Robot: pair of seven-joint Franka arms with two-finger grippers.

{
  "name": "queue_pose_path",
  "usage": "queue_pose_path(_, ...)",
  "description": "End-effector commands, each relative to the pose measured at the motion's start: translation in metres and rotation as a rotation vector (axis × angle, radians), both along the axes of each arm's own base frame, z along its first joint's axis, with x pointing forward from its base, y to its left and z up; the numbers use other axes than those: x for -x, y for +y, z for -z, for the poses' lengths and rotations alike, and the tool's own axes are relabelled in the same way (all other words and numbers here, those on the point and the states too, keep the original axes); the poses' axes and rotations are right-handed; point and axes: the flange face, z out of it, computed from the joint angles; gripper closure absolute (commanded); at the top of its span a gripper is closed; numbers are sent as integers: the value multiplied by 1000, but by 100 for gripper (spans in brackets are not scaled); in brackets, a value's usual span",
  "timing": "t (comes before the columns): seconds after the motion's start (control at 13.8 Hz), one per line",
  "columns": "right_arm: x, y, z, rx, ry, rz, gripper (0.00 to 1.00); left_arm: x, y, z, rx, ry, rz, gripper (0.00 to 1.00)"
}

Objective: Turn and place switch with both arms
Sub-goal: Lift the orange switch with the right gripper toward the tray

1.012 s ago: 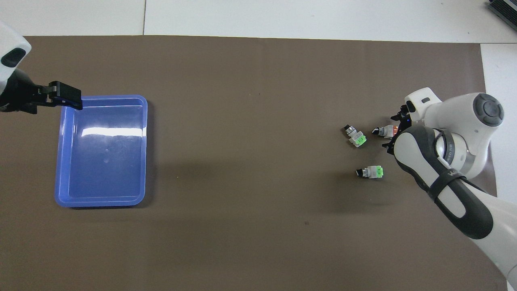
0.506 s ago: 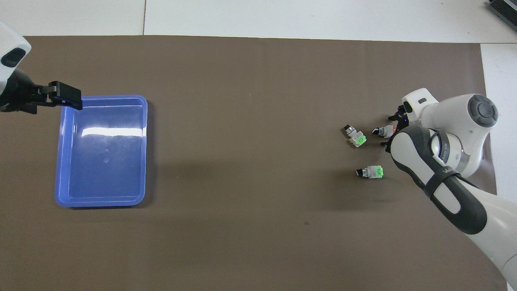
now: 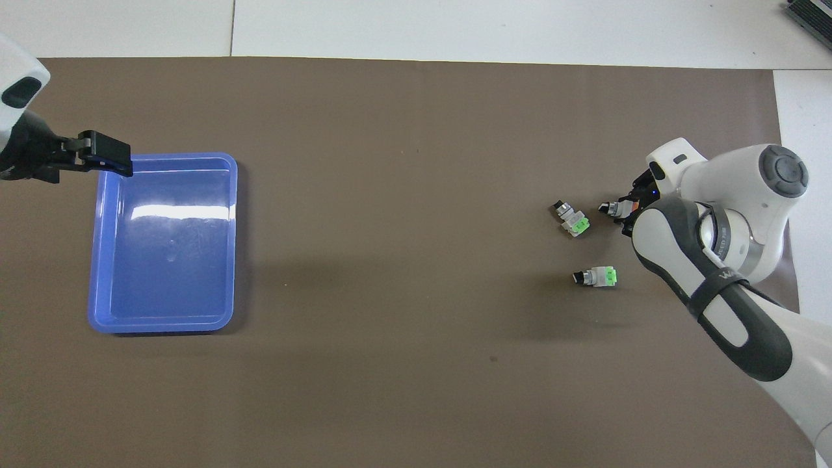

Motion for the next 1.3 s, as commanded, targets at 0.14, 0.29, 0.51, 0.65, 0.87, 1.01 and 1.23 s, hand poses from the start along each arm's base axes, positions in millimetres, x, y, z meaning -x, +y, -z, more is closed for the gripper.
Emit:
queue_pose_path(0.14, -11, 45, -78, -137, -30, -126, 100, 8, 2, -2, 5, -5, 1, 0)
queue_pose_path(0.29, -15, 69, -94, -266, -32, -155, 100, 8, 2, -2, 5, -5, 1, 0)
queue_pose_path(0.51, -7, 141, -107, -448, -21, -163, 100, 9, 1, -1, 5, 0, 4, 0)
queue_pose_path(0.65, -5, 186, -124, -550, -33, -146, 100, 9, -3, -2, 6, -8, 8, 0)
queue_pose_path(0.87, 11, 270, -164, -594, -123, -118, 100, 13, -10, 4, 6, 3, 24, 0)
queue_pose_path(1.01, 28, 320, -191, -620, -194, -43, 100, 23, -27, 12, 10, 19, 49, 0)
queue_pose_path(1.23, 54, 355, -229, -662, -223, 16, 100, 24, -44, 13, 181, 0, 28, 5)
